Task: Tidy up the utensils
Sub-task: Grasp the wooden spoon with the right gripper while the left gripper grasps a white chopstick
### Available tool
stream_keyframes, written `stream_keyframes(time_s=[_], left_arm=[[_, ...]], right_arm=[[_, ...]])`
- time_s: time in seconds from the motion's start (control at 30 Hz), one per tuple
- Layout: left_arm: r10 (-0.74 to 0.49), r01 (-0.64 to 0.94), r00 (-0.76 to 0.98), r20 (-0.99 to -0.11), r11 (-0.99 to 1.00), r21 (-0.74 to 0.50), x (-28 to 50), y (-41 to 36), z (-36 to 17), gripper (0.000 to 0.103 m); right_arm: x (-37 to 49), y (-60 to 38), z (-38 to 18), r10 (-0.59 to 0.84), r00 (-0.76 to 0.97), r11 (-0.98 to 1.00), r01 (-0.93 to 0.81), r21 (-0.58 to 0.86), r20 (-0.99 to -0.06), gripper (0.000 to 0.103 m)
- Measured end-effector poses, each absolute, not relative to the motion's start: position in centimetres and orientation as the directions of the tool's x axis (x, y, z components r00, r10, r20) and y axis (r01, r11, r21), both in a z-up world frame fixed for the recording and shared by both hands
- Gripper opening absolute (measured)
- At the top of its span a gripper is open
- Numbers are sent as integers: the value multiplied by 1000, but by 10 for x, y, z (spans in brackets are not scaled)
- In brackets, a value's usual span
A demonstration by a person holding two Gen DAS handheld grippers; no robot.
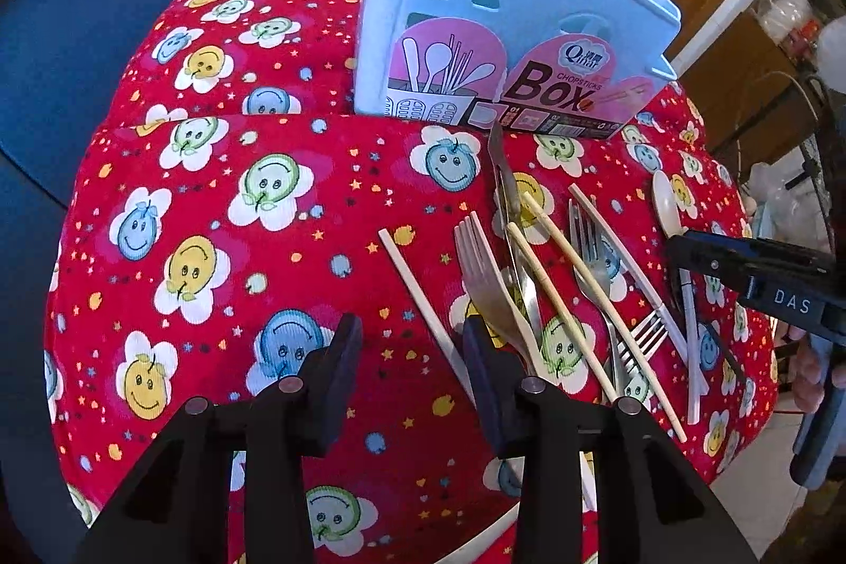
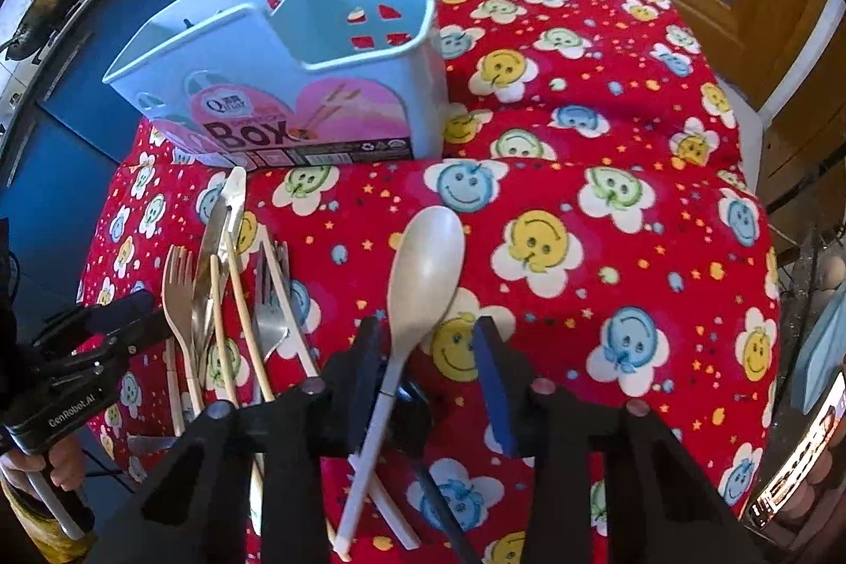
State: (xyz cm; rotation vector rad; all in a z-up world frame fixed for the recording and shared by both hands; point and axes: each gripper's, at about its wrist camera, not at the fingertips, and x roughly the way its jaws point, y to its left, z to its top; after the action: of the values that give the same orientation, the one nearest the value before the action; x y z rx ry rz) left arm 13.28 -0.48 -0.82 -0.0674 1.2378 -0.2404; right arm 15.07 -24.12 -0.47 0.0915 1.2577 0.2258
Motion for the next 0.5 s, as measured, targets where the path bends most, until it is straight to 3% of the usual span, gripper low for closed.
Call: stream_keyframes(time_s=[0.13,0.27,0.33,0.5], left_arm=[[-173,163,288,-942,978,-130,136,-13,-9,35],[-115,162,269,-956,984,-73,142,-22,-8,16],[-128,157,249,-960,983,-90,144,-24,-7,10],[-191,131,222,-956,978,-165,144,-18,-6,7]], right_arm=[[157,-240,-8,232,257,971,-113,209,-938,22],[160,-241,-10,253,256,967,-109,232,-933,21],[160,-245,-11,284,249,959,-99,267,-926,21],[156,-260,-9,343,259,939,-70,337,-903,18]])
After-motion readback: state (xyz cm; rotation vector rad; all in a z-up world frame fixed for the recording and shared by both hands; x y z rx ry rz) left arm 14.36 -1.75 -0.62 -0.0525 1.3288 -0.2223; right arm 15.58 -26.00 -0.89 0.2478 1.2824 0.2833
